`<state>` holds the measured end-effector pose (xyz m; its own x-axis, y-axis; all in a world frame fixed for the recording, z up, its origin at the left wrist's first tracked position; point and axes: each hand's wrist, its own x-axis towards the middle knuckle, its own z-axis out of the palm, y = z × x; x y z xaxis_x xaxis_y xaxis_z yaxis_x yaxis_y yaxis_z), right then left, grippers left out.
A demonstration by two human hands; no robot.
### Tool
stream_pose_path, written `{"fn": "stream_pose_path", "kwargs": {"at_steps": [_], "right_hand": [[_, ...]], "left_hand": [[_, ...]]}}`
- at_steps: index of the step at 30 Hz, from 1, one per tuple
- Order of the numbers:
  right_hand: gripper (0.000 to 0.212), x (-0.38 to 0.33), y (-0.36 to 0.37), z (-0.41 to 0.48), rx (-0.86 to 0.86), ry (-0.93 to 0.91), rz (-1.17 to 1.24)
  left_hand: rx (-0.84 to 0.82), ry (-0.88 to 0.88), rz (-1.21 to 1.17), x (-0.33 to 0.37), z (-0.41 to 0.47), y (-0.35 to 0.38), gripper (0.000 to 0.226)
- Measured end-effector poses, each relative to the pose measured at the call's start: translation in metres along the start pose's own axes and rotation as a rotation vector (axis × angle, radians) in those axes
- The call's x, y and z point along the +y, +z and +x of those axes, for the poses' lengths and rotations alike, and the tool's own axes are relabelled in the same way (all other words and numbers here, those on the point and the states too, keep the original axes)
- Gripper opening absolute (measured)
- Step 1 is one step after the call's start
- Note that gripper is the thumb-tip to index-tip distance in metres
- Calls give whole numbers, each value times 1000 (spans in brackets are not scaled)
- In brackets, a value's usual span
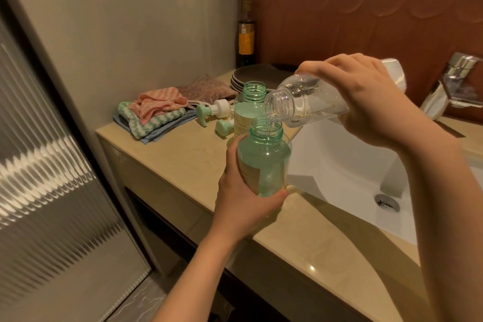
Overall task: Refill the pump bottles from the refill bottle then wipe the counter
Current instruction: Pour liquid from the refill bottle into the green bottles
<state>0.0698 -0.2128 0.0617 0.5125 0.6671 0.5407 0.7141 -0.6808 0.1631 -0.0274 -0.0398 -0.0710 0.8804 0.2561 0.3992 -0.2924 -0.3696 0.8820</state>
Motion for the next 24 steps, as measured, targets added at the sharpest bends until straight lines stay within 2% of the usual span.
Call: {"fn": "stream_pose_path", "kwargs": {"at_steps": [24], "right_hand": [[91,-1,-2,0,-4,1,0]], "left_hand": [[3,-36,6,4,-1,-1,99]]}}
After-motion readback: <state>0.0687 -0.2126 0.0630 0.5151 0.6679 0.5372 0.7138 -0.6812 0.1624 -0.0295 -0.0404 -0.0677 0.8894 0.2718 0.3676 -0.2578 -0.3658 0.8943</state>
